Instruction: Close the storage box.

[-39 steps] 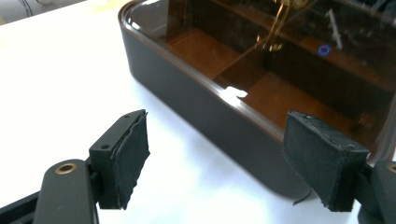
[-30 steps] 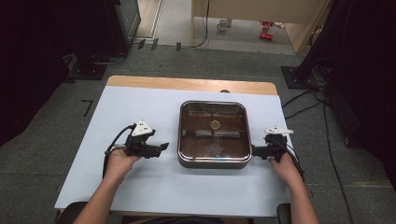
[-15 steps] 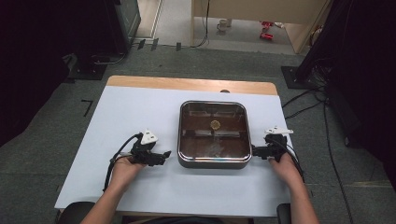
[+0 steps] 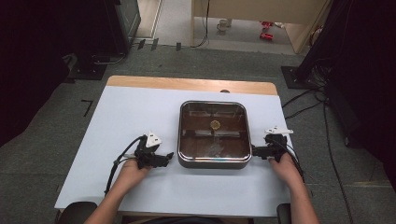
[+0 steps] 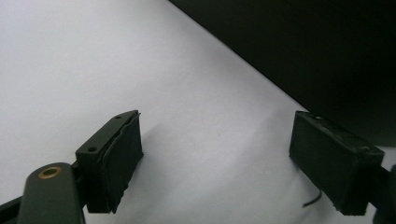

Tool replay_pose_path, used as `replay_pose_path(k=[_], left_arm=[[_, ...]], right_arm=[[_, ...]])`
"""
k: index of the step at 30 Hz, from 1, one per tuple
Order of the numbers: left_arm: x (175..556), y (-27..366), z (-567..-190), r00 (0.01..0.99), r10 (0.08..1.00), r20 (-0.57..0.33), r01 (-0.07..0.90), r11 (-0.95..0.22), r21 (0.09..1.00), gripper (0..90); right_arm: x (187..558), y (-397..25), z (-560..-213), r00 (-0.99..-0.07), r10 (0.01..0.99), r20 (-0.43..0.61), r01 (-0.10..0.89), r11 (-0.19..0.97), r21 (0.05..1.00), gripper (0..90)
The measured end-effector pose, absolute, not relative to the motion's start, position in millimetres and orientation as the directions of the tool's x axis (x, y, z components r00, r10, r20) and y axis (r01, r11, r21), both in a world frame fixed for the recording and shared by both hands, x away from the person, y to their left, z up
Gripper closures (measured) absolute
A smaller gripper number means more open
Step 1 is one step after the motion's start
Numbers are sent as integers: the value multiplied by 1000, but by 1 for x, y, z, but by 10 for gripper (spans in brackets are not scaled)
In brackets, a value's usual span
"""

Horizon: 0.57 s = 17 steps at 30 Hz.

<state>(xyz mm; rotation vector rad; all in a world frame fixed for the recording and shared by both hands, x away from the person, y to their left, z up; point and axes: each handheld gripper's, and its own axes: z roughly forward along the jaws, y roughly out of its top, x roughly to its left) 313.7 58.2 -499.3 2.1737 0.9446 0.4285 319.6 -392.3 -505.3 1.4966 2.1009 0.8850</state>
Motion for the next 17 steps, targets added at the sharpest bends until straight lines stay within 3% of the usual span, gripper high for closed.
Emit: replay_pose_path(k=[2,17], left_arm=[[315,58,-499,671,741,8,508,-468,723,120],[313,58,-499,654,756,6,521,-456,722,119]], right_arm=[[320,-392,-505,-338,941,31,679,221,700,0],[320,-392,-505,-338,941,32,679,220,700,0]])
